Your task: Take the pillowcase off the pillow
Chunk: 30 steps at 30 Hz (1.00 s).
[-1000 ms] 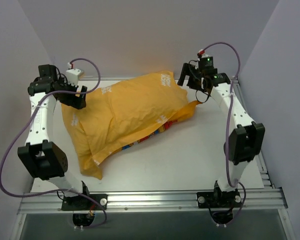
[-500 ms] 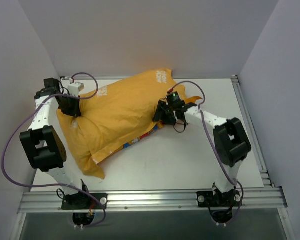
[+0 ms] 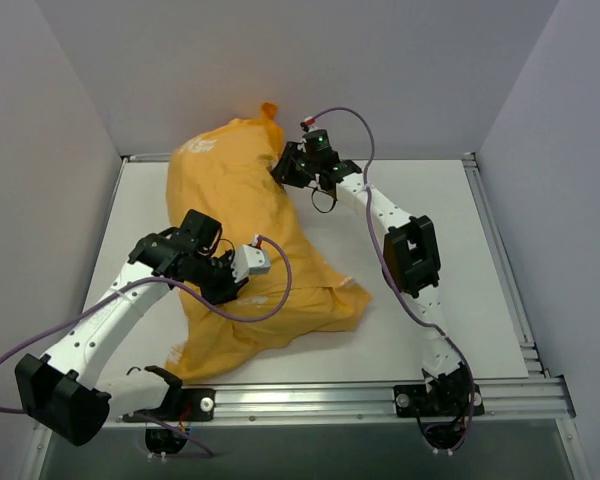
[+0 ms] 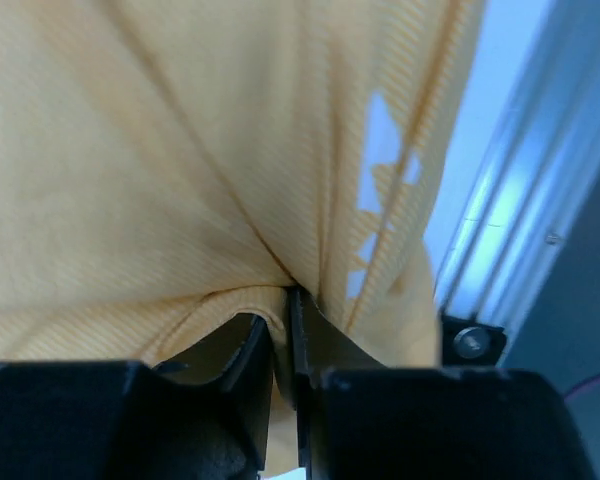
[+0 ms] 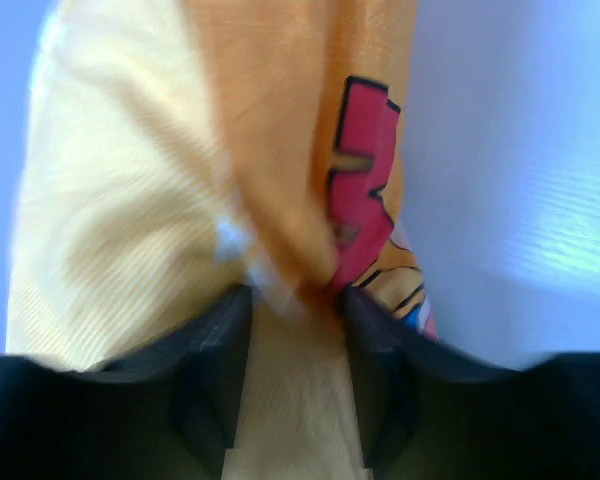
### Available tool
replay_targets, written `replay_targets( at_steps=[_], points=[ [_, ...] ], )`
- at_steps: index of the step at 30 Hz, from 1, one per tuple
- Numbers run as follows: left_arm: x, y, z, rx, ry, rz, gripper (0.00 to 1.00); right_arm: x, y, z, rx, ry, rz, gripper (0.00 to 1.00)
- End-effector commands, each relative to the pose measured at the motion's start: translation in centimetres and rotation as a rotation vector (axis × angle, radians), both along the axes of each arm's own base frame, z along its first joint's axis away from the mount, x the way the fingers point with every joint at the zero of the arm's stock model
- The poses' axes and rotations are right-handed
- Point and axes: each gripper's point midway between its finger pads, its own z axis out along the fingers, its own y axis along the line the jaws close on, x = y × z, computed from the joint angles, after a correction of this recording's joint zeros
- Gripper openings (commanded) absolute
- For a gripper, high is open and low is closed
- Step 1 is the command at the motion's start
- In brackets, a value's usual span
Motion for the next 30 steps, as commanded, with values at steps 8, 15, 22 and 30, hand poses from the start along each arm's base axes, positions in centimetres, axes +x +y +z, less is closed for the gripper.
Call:
replay_targets(
  at_steps=[8, 15, 22, 30],
  points=[
    [2.7, -5.9, 7.9, -0.170, -0.017, -0.001, 0.84, 0.5, -8.0, 12.0, -0.008, -0.162, -0.074, 0.77],
    [5.4, -3.2, 5.4, 0.025, -0.169, 0.049, 0.87, -8.3, -14.4, 10.3, -0.260, -0.105, -0.067, 0.79],
    [4.2, -3.8, 5.1, 0.017, -0.143, 0.009, 0.87, -21.2, -15.2, 7.1, -0.217, -0.001, -0.055, 0.81],
    [4.3, -3.9, 4.2, 0.027, -0.123, 0.018, 0.02, -32.3, -11.9, 0.9, -0.139, 0.181, 0.037, 0.90]
  ],
)
